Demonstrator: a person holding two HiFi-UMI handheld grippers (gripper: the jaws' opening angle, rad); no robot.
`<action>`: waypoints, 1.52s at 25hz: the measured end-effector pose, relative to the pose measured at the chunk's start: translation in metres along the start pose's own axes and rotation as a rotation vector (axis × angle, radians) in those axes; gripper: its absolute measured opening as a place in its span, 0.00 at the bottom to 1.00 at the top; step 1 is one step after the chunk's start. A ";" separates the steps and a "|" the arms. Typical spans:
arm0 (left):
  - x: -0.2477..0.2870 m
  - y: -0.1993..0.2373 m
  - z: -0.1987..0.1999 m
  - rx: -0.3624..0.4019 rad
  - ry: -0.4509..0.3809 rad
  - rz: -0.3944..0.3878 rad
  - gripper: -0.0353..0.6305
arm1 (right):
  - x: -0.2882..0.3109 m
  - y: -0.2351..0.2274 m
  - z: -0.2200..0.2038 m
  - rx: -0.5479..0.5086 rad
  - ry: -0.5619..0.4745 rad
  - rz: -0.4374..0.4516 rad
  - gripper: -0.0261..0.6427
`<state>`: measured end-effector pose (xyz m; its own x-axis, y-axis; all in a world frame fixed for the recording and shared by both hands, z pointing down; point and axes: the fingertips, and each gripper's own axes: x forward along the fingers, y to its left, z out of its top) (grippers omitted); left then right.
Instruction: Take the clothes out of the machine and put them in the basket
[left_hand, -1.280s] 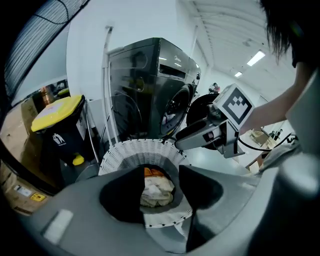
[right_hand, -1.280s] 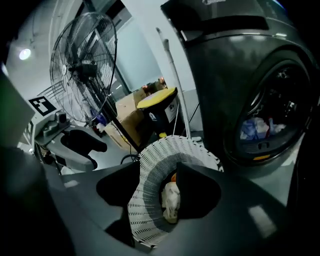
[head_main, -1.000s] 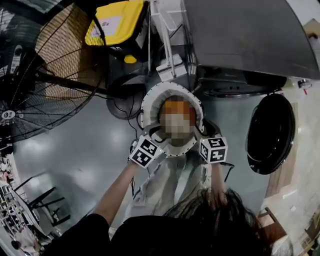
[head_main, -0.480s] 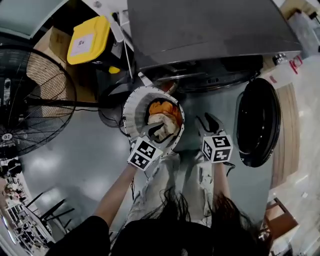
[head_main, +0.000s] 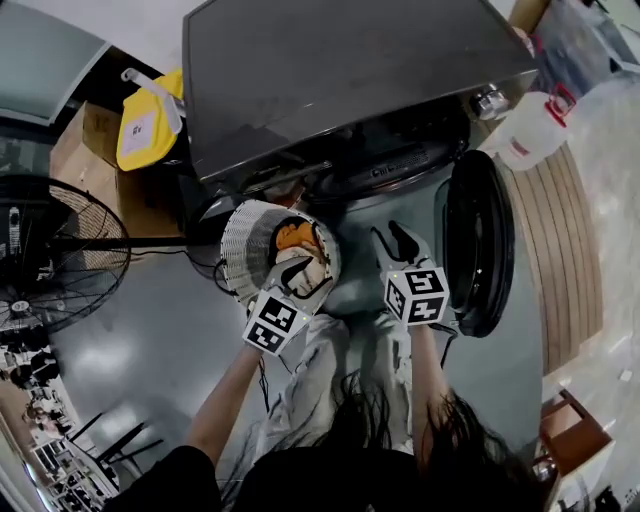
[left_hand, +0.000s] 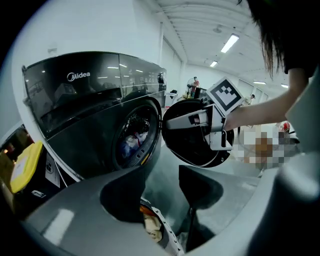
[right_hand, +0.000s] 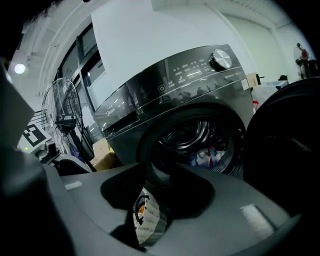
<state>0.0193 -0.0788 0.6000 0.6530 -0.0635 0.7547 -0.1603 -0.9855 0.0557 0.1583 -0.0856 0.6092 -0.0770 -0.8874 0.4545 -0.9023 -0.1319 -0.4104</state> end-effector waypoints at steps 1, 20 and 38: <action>0.003 -0.003 0.005 0.006 -0.002 0.006 0.37 | 0.000 -0.004 0.003 0.000 -0.005 0.002 0.29; 0.063 0.003 0.043 0.102 -0.034 -0.037 0.35 | 0.071 -0.073 0.006 -0.124 -0.017 -0.060 0.28; 0.164 0.062 0.017 0.254 -0.052 -0.078 0.34 | 0.246 -0.173 -0.020 -0.373 -0.022 -0.152 0.28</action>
<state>0.1294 -0.1526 0.7164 0.6943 0.0124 0.7196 0.0787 -0.9952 -0.0588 0.2873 -0.2721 0.8074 0.0747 -0.8799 0.4693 -0.9951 -0.0966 -0.0226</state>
